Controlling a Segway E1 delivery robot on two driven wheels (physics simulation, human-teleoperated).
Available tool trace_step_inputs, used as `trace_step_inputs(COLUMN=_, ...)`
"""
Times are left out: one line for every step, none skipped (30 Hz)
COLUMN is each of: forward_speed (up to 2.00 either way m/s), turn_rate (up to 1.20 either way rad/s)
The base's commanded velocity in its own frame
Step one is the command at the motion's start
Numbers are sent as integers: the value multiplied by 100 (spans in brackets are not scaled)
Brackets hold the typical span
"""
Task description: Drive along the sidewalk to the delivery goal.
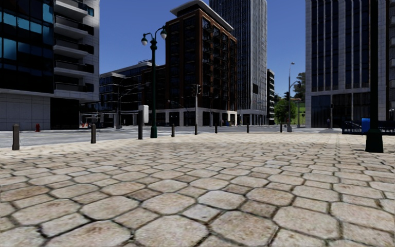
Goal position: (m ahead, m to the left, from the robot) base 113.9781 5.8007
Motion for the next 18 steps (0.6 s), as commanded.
trace_step_inputs(forward_speed=200, turn_rate=0)
trace_step_inputs(forward_speed=200, turn_rate=0)
trace_step_inputs(forward_speed=200, turn_rate=0)
trace_step_inputs(forward_speed=200, turn_rate=0)
trace_step_inputs(forward_speed=200, turn_rate=0)
trace_step_inputs(forward_speed=200, turn_rate=0)
trace_step_inputs(forward_speed=200, turn_rate=0)
trace_step_inputs(forward_speed=200, turn_rate=0)
trace_step_inputs(forward_speed=200, turn_rate=0)
trace_step_inputs(forward_speed=200, turn_rate=0)
trace_step_inputs(forward_speed=200, turn_rate=0)
trace_step_inputs(forward_speed=200, turn_rate=0)
trace_step_inputs(forward_speed=200, turn_rate=0)
trace_step_inputs(forward_speed=200, turn_rate=0)
trace_step_inputs(forward_speed=200, turn_rate=0)
trace_step_inputs(forward_speed=200, turn_rate=0)
trace_step_inputs(forward_speed=200, turn_rate=0)
trace_step_inputs(forward_speed=200, turn_rate=0)
